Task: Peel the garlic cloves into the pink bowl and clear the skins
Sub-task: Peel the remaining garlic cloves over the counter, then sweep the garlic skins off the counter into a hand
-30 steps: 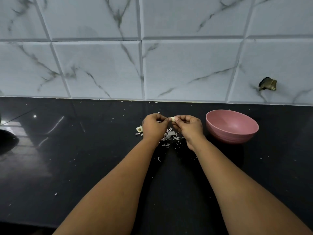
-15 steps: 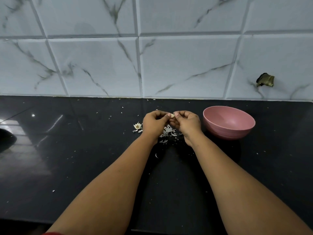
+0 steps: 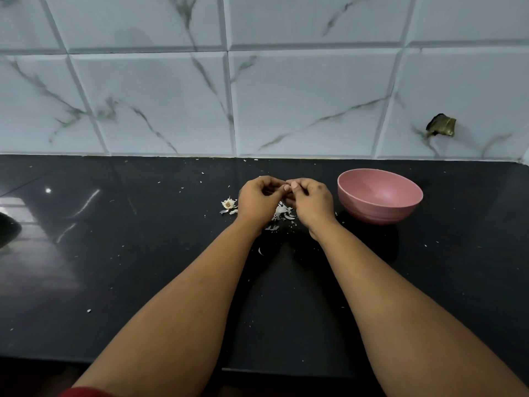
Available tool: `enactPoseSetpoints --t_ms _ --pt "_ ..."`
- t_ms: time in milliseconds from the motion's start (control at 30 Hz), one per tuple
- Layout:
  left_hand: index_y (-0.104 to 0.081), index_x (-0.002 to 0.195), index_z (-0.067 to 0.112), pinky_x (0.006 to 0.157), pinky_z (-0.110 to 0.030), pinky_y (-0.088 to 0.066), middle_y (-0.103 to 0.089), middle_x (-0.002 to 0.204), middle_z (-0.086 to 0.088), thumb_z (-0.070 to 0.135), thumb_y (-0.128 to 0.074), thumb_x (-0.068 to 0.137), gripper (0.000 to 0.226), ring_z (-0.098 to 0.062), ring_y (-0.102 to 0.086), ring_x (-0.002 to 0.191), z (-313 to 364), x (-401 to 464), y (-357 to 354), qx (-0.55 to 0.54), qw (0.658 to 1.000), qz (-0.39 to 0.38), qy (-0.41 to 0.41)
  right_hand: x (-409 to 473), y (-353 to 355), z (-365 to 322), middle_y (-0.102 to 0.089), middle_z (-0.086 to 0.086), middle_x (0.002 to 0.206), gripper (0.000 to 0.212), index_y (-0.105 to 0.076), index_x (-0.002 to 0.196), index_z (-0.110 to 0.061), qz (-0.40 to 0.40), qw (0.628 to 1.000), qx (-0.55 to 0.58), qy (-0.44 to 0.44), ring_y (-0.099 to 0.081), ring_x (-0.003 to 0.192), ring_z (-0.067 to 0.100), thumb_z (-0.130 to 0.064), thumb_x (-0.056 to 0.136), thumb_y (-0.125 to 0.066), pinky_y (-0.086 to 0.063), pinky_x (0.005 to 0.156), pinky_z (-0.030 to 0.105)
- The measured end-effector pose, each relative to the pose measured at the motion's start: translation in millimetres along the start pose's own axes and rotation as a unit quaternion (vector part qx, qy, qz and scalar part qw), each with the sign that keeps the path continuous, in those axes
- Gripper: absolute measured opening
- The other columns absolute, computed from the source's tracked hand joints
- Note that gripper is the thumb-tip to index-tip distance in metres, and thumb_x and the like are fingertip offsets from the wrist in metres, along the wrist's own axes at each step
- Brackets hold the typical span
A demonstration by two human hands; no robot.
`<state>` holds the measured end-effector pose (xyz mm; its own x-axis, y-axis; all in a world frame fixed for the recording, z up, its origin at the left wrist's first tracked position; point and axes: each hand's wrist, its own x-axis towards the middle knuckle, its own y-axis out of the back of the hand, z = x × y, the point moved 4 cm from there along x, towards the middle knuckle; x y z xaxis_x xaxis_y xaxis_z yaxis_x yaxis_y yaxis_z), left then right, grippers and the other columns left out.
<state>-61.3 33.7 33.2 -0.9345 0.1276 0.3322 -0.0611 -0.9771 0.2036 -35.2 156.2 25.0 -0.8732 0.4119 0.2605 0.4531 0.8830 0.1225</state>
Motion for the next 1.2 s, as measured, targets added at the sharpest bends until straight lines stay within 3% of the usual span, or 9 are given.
enactPoseSetpoints --t_ms 200,333,433,600,733,867,967,1067,1200 --pt "-0.073 0.081 0.002 0.071 -0.031 -0.059 -0.074 0.076 -0.012 0.007 -0.081 0.075 0.011 -0.025 -0.073 0.076 1.6 -5.8 5.6 -0.108 0.992 0.033 0.047 -7.5 3.8 -8.3 -0.073 0.007 0.083 0.019 -0.069 0.077 -0.022 0.008 0.999 0.05 0.014 -0.073 0.079 0.02 -0.008 0.089 -0.066 -0.06 0.078 0.037" --pt "-0.071 0.081 -0.002 0.06 -0.019 -0.052 -0.073 0.074 -0.013 0.005 -0.079 0.077 0.011 -0.012 -0.069 0.064 6.0 -11.8 6.6 -0.125 0.99 0.042 0.057 -9.2 7.0 -13.8 -0.074 0.004 0.079 0.019 -0.071 0.075 -0.024 0.02 0.998 0.043 0.035 -0.073 0.076 0.02 -0.008 0.084 -0.072 -0.06 0.076 0.041" --pt "-0.07 0.086 -0.002 0.066 -0.027 -0.055 -0.072 0.076 -0.013 0.005 -0.072 0.085 0.007 -0.016 -0.069 0.069 7.4 -14.6 4.8 -0.161 0.985 0.025 0.058 -11.1 9.4 -15.6 -0.074 0.001 0.079 0.009 -0.071 0.075 -0.024 0.035 0.998 0.022 0.046 -0.073 0.076 0.019 -0.018 0.081 -0.075 -0.06 0.075 0.039" --pt "-0.07 0.09 0.009 0.062 -0.024 -0.056 -0.074 0.08 -0.008 0.021 -0.058 0.097 0.018 -0.015 -0.07 0.065 8.4 -15.6 9.8 -0.152 0.985 0.048 0.058 -14.3 12.1 -22.2 -0.07 0.009 0.083 0.008 -0.061 0.085 -0.011 0.04 0.998 0.012 0.046 -0.071 0.065 0.012 -0.013 0.093 -0.062 -0.058 0.061 0.024" --pt "-0.072 0.081 0.028 0.078 -0.042 -0.059 -0.074 0.082 0.004 0.02 -0.07 0.088 0.011 -0.019 -0.071 0.075 5.6 -16.2 13.4 -0.035 0.997 0.061 0.021 -15.2 24.7 -44.8 -0.067 0.004 0.082 0.008 -0.064 0.089 -0.011 0.089 0.972 -0.115 0.183 -0.064 0.057 0.001 -0.01 0.093 -0.057 -0.055 0.061 0.022" --pt "-0.07 0.068 0.021 0.078 -0.042 -0.059 -0.073 0.085 0.011 0.019 -0.084 0.073 0.016 -0.015 -0.072 0.077 5.7 -18.6 16.0 -0.017 0.996 0.081 0.038 -17.6 51.7 -71.6 -0.061 0.01 0.09 0.006 -0.069 0.084 -0.003 0.182 0.903 -0.223 0.318 -0.056 0.071 0.013 -0.002 0.084 -0.064 -0.045 0.07 0.018" --pt "-0.066 0.073 0.02 0.072 -0.036 -0.059 -0.07 0.084 0.008 0.036 -0.086 0.068 0.026 -0.008 -0.068 0.073 10.4 -22.0 17.9 0.001 0.994 0.109 0.03 -11.3 68.8 -73.9 -0.053 0.004 0.094 0.015 -0.063 0.089 0.001 0.187 0.905 -0.271 0.269 -0.052 0.08 0.015 0.004 0.087 -0.049 -0.045 0.073 0.023" --pt "-0.063 0.097 0.025 0.069 -0.028 -0.05 -0.067 0.091 0.009 0.059 -0.07 0.078 0.039 -0.008 -0.063 0.077 15.0 -25.5 18.5 0.041 0.99 0.137 0.024 -3.8 88.2 -66.0 -0.048 -0.001 0.095 0.023 -0.057 0.094 -0.001 0.223 0.917 -0.3 0.137 -0.046 0.087 0.02 0.002 0.091 -0.035 -0.03 0.065 0.022" --pt "-0.061 0.113 0.02 0.085 -0.038 -0.054 -0.066 0.106 0.007 0.049 -0.059 0.091 0.037 -0.009 -0.063 0.089 10.1 -22.0 12.2 0.03 0.994 0.102 0.014 -5.3 93.2 -58.5 -0.049 0.018 0.119 0.03 -0.06 0.107 0.007 0.189 0.914 -0.351 0.07 -0.051 0.107 0.035 0.007 0.093 -0.034 -0.04 0.083 0.033"
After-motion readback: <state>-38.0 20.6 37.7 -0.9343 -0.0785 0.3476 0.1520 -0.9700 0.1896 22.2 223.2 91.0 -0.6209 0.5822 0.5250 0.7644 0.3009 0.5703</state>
